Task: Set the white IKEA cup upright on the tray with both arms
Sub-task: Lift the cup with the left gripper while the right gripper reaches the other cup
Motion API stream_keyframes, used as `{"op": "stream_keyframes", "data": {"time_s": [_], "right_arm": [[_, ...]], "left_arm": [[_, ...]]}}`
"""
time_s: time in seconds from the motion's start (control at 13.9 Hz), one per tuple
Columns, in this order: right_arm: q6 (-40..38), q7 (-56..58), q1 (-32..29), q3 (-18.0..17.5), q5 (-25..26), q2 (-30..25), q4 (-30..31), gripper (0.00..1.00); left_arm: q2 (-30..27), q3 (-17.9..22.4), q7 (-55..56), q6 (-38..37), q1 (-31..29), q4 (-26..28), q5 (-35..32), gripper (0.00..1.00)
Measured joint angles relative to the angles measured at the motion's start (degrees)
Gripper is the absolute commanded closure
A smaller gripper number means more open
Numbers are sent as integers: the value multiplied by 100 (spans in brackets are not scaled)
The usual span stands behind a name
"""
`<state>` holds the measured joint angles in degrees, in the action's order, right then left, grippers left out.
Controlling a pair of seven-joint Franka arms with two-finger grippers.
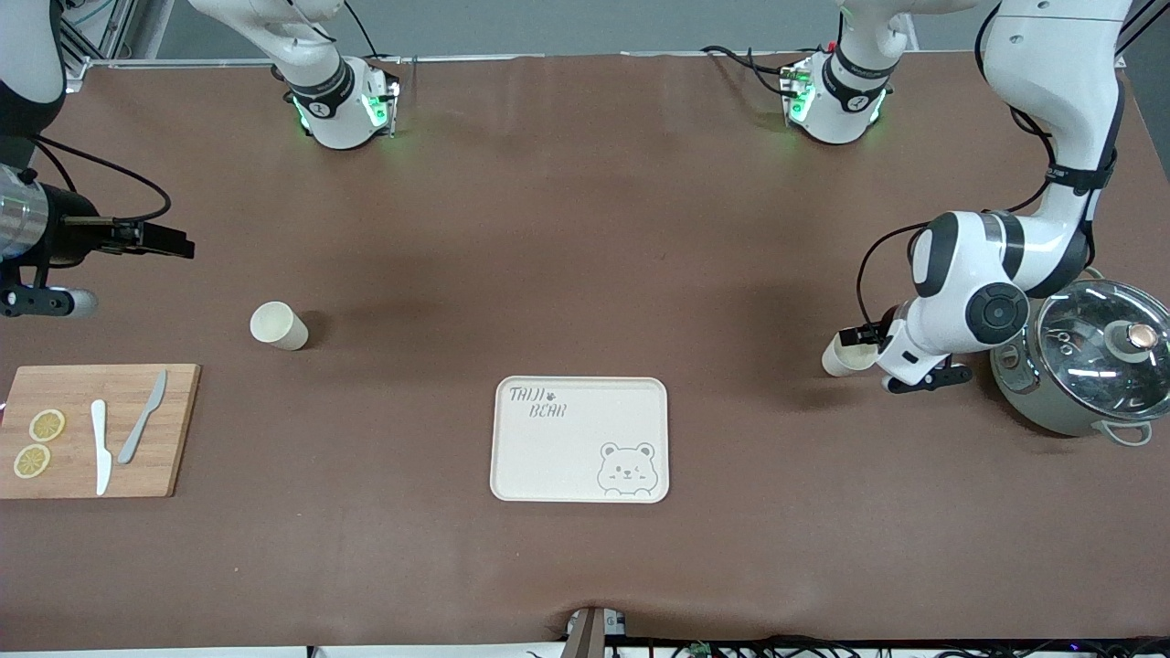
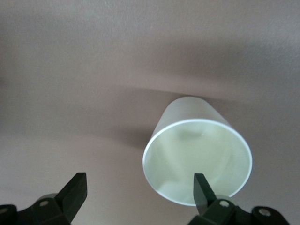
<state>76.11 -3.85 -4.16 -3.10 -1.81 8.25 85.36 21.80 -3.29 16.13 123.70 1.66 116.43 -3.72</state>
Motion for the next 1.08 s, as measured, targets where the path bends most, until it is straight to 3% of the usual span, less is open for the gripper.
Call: {"op": "stream_keyframes", "data": {"time_s": [0.07,0.14,0.29,0.57,0.65,1.08], "right_arm": [[-14,0,-7,1,0,16,0,0],[-17,0,-19,2,0,35,0,0],[-20,1,-34,2,-8,61,0,0],[-108,1,-42,1,-21,189,4,0],[-112,1,-43,1,-21,234,4,0],[-419,1,-246,11,-21,509,21,0]], "left_arm": [[11,0,0,43,-1,3,0,0],[26,0,0,77,-1,3,0,8],[62,0,2,147,-4,3,0,33],[106,3,7,226,-75,-4,0,94],[106,3,7,227,-100,-8,0,100],[69,-27,-20,219,-150,-59,69,100]]}}
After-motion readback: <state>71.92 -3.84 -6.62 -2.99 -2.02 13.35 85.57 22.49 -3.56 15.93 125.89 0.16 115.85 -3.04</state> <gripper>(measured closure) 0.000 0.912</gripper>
